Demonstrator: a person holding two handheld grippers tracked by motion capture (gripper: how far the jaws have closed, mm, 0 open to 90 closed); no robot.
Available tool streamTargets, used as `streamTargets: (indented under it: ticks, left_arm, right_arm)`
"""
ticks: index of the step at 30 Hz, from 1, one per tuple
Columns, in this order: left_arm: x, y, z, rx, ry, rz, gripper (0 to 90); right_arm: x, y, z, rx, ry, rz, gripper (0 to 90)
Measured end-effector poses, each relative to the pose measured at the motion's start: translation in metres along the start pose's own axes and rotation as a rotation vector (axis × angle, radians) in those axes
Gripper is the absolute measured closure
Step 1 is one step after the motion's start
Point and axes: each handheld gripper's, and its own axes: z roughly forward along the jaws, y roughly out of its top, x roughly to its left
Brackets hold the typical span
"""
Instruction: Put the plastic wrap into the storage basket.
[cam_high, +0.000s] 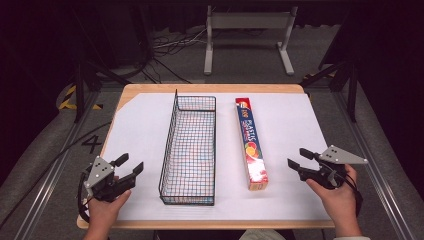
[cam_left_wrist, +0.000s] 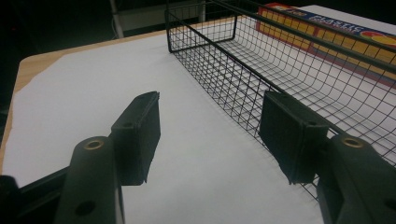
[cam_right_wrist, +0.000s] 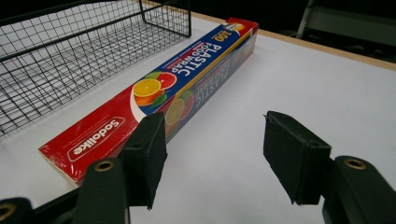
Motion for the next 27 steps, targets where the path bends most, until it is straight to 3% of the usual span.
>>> streamTargets:
  ticks: [16,17,21,23,25,27]
  left_arm:
    - [0.0,0.0,-0.001,-0.004,0.009,-0.004,38.9]
    - [0.001,0.0,-0.001,-0.005,0.009,-0.005,38.9]
    - [0.0,0.0,-0.001,-0.005,0.009,-0.004,38.9]
    - [0.0,-0.001,-0.002,-0.005,0.011,-0.004,38.9]
    - [0.0,-0.001,-0.002,-0.003,0.014,-0.005,38.9]
    - [0.0,-0.001,-0.002,-0.006,0.016,-0.007,38.8]
  right_arm:
    - [0.001,0.026,0.008,0.035,0.058,0.004,44.3]
    - [0.0,0.029,0.009,0.04,0.068,0.022,46.3]
    - [0.004,0.038,0.013,0.083,0.057,0.002,53.7]
    - [0.007,0.04,0.016,0.106,0.063,-0.001,62.9]
    - [0.011,0.04,0.019,0.16,0.042,0.014,73.0]
    - [0.014,0.039,0.023,0.202,0.038,0.016,75.7]
